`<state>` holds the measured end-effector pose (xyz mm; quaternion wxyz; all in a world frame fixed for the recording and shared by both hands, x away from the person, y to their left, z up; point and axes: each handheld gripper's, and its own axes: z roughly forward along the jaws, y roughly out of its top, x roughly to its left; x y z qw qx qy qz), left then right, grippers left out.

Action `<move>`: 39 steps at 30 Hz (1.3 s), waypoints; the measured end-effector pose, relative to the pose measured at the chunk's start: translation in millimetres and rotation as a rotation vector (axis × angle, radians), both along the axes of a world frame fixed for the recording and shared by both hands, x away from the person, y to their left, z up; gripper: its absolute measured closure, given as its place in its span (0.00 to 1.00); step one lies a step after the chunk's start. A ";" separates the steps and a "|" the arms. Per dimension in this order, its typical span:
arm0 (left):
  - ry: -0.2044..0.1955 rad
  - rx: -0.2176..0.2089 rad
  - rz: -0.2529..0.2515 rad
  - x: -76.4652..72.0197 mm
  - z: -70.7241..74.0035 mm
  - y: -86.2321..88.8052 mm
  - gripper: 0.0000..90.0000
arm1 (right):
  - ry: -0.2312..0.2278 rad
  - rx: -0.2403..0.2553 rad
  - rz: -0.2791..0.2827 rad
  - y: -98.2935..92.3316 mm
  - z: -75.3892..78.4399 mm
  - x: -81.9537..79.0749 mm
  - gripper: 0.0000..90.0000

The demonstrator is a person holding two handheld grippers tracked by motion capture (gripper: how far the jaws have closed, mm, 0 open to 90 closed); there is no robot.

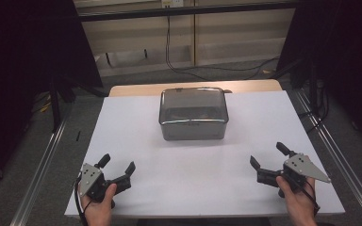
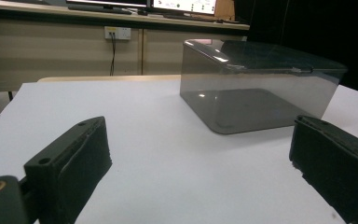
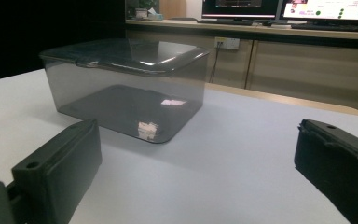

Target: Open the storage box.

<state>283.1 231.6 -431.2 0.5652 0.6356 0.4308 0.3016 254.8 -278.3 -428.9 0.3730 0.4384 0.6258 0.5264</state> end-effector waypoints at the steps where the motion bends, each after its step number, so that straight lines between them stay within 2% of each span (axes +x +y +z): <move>1: 0.000 -0.003 -0.004 -0.5 -0.1 -0.1 0.05 | -0.003 -0.002 -0.001 1.5 0.0 0.3 0.00; 6: -0.003 -0.009 -0.004 -0.3 0.4 -0.1 0.05 | -0.003 0.003 0.015 9.3 0.2 4.7 0.00; 12: -0.001 -0.006 -0.007 0.0 0.2 -0.6 0.05 | 0.008 -0.012 0.052 23.2 -0.9 12.4 0.00; 19: -0.004 -0.001 -0.010 -0.5 0.7 -0.8 0.05 | 0.008 0.004 0.088 35.7 1.6 17.1 0.00; 25: -0.001 -0.024 -0.009 -0.8 1.4 -0.6 0.05 | 0.003 0.002 0.131 46.7 4.1 23.5 0.00; 28: 0.007 -0.004 -0.004 -1.3 0.2 -1.7 0.05 | 0.004 0.006 0.156 52.6 5.4 27.1 0.00; 30: 0.005 -0.007 -0.007 -2.2 0.4 -1.7 0.05 | 0.005 -0.002 0.159 54.8 4.8 28.7 0.00; 31: -0.007 -0.004 0.002 -2.5 0.8 -1.3 0.05 | 0.010 0.012 0.156 57.6 2.9 32.8 0.00; 36: 0.004 -0.011 -0.016 -2.6 0.6 -1.8 0.05 | 0.020 0.009 0.166 65.1 0.1 41.4 0.00; 39: 0.004 -0.017 -0.003 -0.8 1.5 0.0 0.05 | 0.004 0.008 0.177 71.9 2.8 46.3 0.00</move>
